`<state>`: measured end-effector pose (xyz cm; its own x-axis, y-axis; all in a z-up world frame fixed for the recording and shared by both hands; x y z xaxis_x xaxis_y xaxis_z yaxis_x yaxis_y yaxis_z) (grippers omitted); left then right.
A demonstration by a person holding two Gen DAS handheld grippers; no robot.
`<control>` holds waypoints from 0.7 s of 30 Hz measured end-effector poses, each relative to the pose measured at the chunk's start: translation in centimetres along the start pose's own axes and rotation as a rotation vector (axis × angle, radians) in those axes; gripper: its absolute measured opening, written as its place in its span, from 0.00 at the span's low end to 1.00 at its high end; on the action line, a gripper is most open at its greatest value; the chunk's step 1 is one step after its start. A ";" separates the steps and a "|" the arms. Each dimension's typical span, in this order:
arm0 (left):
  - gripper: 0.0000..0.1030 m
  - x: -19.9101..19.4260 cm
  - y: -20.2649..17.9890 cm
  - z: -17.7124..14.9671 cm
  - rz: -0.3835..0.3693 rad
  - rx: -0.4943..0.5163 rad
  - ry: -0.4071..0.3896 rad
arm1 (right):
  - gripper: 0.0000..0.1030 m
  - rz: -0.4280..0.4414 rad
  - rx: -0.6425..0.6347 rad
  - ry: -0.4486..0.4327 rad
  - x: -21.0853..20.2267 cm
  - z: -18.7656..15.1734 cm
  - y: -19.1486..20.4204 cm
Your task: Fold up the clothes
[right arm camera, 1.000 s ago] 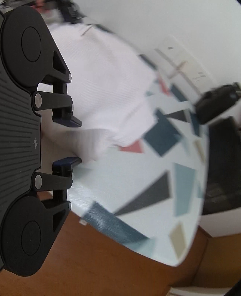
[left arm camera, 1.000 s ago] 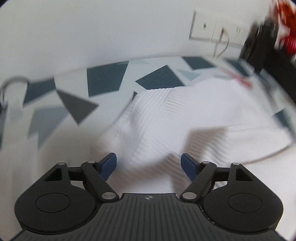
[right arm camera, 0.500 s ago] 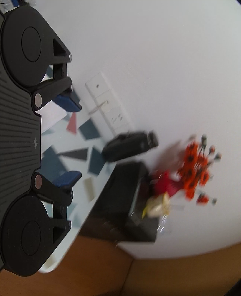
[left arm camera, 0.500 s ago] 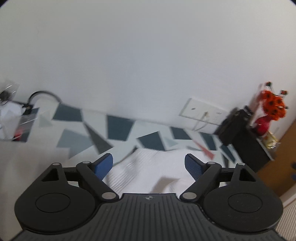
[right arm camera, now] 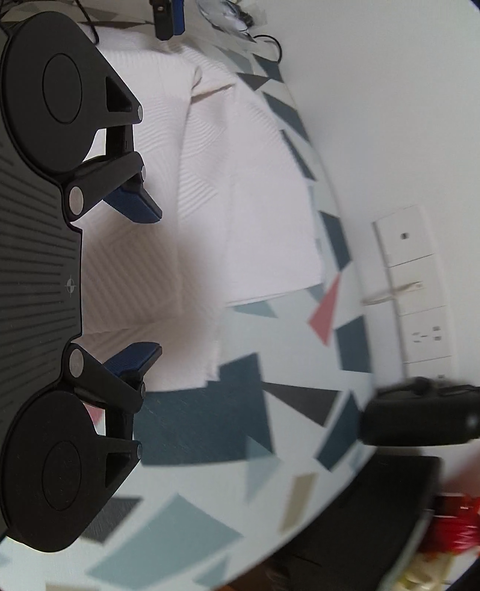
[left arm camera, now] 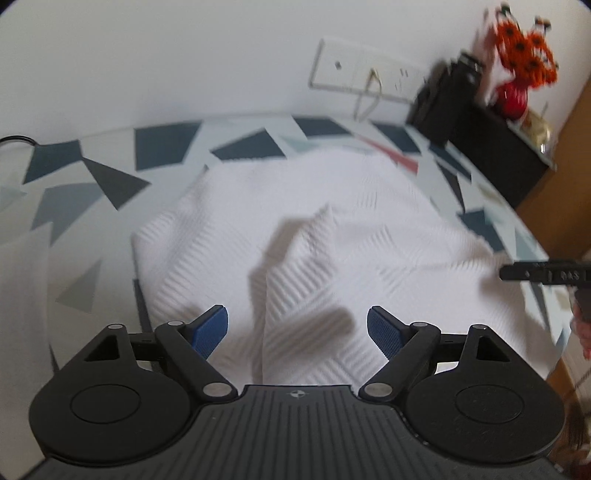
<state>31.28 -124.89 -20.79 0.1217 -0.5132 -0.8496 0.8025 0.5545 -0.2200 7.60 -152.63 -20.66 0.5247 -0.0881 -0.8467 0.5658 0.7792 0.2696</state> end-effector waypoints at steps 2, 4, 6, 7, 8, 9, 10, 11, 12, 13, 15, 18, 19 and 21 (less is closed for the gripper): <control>0.82 0.7 0.1 -0.2 0.000 -0.001 0.036 | 0.36 0.019 -0.001 0.019 0.6 -0.4 -0.3; 0.82 1.1 0.4 -0.4 -0.010 -0.024 0.064 | 0.08 0.051 0.002 -0.006 0.0 -0.5 -0.4; 0.82 1.0 0.5 -0.2 -0.036 -0.046 0.077 | 0.07 0.079 0.000 -0.052 -1.2 -0.3 -0.4; 0.83 0.8 0.4 0.0 -0.049 -0.042 0.073 | 0.07 0.088 -0.007 -0.100 -2.4 0.1 -0.2; 0.83 0.7 0.3 0.3 -0.062 -0.038 0.070 | 0.07 0.088 -0.013 -0.142 -3.4 0.5 0.0; 0.83 0.7 0.2 0.6 -0.071 -0.032 0.068 | 0.07 0.081 -0.020 -0.181 -4.3 0.9 0.1; 0.83 1.0 0.1 0.9 -0.075 -0.025 0.067 | 0.07 0.070 -0.022 -0.208 -4.8 1.4 0.2; 0.83 1.4 0.1 1.2 -0.081 -0.023 0.069 | 0.07 0.056 -0.022 -0.221 -4.7 1.9 0.1; 0.83 2.0 0.1 1.5 -0.094 -0.031 0.077 | 0.07 0.034 -0.023 -0.220 -4.2 2.3 -0.1; 0.83 2.8 0.0 1.6 -0.111 -0.043 0.088 | 0.07 0.011 -0.021 -0.207 -3.2 2.6 -0.6; 0.83 4.3 -0.3 1.8 -0.140 -0.068 0.113 | 0.07 -0.018 0.000 -0.159 -0.6 3.0 -1.8; 0.83 5.2 -1.4 2.1 -0.174 -0.053 0.107 | 0.09 -0.017 0.024 -0.076 2.7 3.1 -3.2; 0.83 5.4 -1.7 2.1 -0.185 -0.047 0.107 | 0.17 -0.018 0.026 -0.064 3.2 3.0 -3.4; 0.83 5.7 -2.3 2.2 -0.199 -0.037 0.107 | 0.37 -0.040 0.019 -0.060 3.7 3.0 -3.7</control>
<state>31.39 -130.54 -24.04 -0.1011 -0.5438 -0.8331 0.7823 0.4739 -0.4042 9.38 -157.67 -23.36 0.5380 -0.1565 -0.8283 0.5988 0.7625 0.2449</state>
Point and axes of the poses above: each gripper's, at about its wrist camera, not at the fingertips, and x roughly the way its jaws point, y to its left, z to its top, the point moved 3 cm from there along x, roughly the way its jaws point, and after that the axes turned 7 degrees about y, right-handed, at the moved point
